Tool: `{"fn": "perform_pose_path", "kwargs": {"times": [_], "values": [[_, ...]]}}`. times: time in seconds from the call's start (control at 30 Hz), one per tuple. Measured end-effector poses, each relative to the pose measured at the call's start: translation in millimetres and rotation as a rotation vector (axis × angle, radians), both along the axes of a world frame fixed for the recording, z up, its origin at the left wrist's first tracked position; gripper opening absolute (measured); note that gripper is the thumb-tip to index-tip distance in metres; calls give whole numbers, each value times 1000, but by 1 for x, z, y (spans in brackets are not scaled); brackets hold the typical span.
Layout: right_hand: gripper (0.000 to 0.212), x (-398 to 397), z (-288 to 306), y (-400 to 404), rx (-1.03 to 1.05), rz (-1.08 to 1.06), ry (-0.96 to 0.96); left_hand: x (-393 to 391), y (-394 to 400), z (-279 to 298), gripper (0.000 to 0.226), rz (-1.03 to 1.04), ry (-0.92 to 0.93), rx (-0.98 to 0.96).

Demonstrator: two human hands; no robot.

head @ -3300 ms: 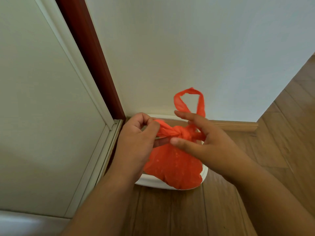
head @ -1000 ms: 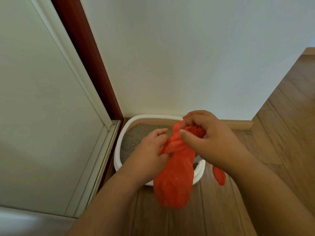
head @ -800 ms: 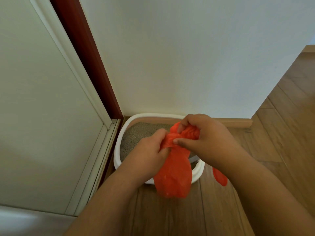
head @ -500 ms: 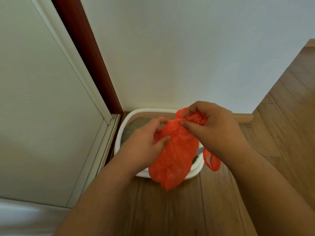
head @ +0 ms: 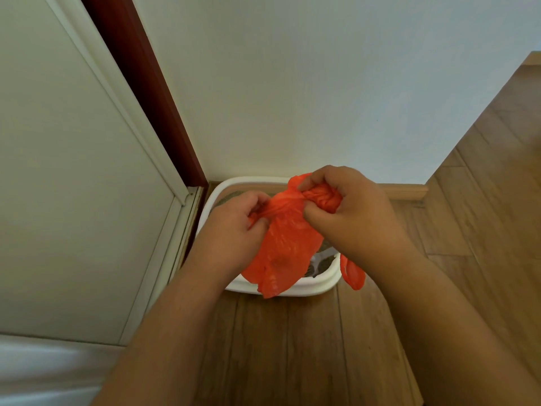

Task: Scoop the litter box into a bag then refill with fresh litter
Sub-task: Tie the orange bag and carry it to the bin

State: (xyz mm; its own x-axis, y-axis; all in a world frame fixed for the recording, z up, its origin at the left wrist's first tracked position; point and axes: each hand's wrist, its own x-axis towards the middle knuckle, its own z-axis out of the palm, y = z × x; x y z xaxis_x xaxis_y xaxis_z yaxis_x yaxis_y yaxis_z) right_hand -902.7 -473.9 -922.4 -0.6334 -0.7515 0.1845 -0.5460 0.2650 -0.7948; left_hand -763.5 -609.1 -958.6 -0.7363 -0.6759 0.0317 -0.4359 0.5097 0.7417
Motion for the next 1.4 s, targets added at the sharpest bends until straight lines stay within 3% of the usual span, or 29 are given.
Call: {"fn": "perform_pose_path", "kwargs": {"times": [0.4, 0.63, 1.0, 1.4], "values": [[22, -17, 51, -11, 4, 28, 67, -15, -10, 50, 22, 14, 49, -75], [25, -30, 118, -19, -13, 63, 71, -27, -17, 113, 22, 25, 58, -57], [26, -31, 372, -9, 45, 110, -25, -21, -5, 374, 22, 17, -47, -12], [30, -8, 655, 25, 53, 131, -2, 5, 25, 651, 20, -3, 1, -17]]}}
